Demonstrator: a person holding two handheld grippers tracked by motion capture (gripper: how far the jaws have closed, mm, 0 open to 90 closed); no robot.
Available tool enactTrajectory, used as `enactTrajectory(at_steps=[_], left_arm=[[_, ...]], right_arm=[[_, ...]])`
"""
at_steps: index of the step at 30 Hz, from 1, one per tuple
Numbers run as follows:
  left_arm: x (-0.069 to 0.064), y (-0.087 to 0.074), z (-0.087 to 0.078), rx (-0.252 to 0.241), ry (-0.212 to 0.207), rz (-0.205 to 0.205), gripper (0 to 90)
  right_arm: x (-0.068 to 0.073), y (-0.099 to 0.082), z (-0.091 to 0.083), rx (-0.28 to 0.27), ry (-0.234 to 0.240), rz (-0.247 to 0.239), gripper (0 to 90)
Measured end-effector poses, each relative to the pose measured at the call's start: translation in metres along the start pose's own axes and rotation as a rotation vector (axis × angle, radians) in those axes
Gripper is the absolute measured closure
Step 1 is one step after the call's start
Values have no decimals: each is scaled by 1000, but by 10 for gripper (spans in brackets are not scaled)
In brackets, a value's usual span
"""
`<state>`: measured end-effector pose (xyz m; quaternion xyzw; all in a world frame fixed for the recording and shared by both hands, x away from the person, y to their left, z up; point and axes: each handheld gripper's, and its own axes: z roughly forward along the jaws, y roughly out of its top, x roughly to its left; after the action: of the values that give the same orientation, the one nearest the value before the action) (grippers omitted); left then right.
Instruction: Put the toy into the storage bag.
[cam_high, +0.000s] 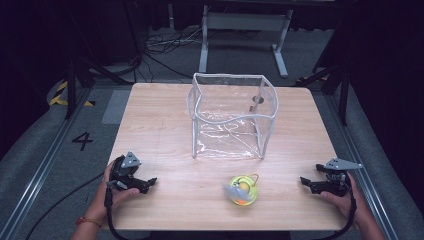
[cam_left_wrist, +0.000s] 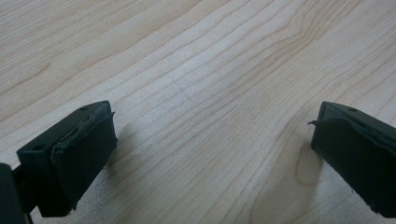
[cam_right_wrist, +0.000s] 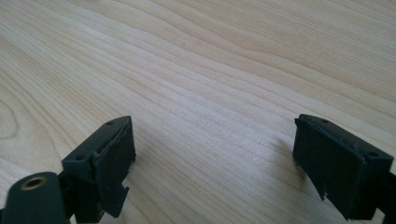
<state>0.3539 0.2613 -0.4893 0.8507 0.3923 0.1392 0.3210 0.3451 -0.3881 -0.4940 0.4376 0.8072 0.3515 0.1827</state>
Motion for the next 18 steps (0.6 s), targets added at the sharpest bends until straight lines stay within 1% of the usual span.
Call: enactTrajectory(at_steps=[2,4,5,6,9,10,13,14,15,16,18], left_arm=[[-1,0,0,3,0,-7,3],[0,0,-1,0,11,-2,3],[-1,-1,-1,0,7,-9,3],[0,-1,-1,-1,9,-7,3],[0,-1,-1,0,10,-4,3],[-1,-1,-1,1,6,-10,3],[-1,-1,-1,1,7,-10,3],[-1,-1,-1,1,6,-10,3],[-1,-1,-1,1,6,-10,3],[-1,-1,-1,1,6,-10,3],[-1,-1,-1,1,7,-10,3]], right_arm=[[0,0,0,0,1,-1,130],[0,0,0,1,4,-2,128],[-1,0,0,2,6,-4,128],[-1,0,0,3,6,-6,123],[-1,1,-1,21,0,0,123],[-1,2,-2,30,-3,2,123],[0,6,-4,68,-15,-26,130],[1,7,-4,78,-14,-37,160],[1,7,-4,78,-14,-37,160],[3,11,-7,92,-33,-68,171],[4,15,-11,86,11,-68,181]])
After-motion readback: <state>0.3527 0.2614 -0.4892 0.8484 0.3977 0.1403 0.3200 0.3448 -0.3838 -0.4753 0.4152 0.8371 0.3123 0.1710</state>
